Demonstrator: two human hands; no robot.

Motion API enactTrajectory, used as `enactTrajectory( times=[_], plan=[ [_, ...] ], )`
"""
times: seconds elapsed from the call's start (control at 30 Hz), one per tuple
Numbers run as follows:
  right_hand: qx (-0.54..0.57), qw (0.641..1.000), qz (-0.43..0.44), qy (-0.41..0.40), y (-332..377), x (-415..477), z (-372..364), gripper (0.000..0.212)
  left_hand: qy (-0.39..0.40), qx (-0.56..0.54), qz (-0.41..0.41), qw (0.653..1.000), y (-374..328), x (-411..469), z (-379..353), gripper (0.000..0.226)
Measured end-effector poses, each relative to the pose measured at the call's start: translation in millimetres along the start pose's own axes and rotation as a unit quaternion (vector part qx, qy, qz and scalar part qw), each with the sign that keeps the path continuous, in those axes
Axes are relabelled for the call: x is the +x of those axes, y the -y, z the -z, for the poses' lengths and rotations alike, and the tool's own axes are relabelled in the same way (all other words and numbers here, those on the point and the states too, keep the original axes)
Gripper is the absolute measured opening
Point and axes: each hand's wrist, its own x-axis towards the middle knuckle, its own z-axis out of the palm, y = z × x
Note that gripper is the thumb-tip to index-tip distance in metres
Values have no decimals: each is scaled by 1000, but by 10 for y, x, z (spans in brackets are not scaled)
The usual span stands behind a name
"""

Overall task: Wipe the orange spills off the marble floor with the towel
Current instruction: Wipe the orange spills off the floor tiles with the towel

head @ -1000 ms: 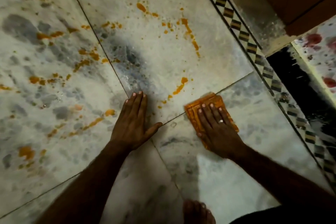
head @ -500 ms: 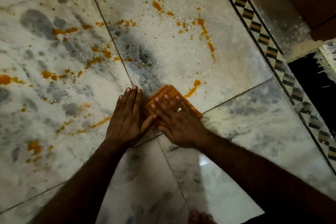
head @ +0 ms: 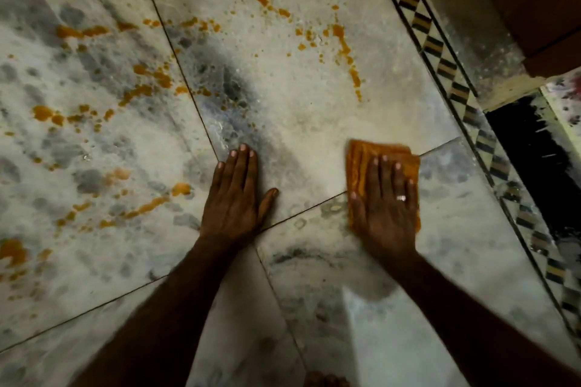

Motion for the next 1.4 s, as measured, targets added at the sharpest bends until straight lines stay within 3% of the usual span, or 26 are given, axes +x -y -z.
enactTrajectory(
  times=[0.13, 0.27, 0.5, 0.67, 0.8, 0.93, 1.07, 1.17, 1.3, 1.4],
  plan=[
    [-6, 990, 139, 17, 358, -479, 7, 68, 0, 6, 9, 1000, -58, 27, -19, 75],
    [6, 969, 247, 25, 580, 199, 32, 67, -11, 1, 6, 1000, -97, 94, -52, 72],
    [2, 997, 80, 0, 84, 1299, 107, 67, 40, -17, 66, 997, -262, 313, -49, 73],
    [-4, 999, -34, -11, -91, 649, 45, 67, 30, -26, 69, 997, -268, 302, -45, 73],
    [-7, 997, 82, -10, 346, 190, 23, 68, 0, -37, 73, 997, -278, 289, -54, 73],
    [7, 975, 224, -2, 758, 869, 28, 66, -18, -33, 63, 997, -268, 279, -74, 73],
    [14, 990, 142, -23, 686, 1839, 104, 63, 7, -36, 66, 997, -279, 297, -38, 74],
    [24, 997, 70, 9, 288, 2014, 155, 68, 17, -42, 68, 997, -275, 287, -17, 75],
    [6, 999, -39, -28, -29, 1426, 78, 65, 18, -43, 69, 997, -277, 297, -12, 74],
    [-10, 998, -8, -61, 230, 650, 7, 62, 10, -46, 69, 997, -271, 286, -34, 73]
  ],
)
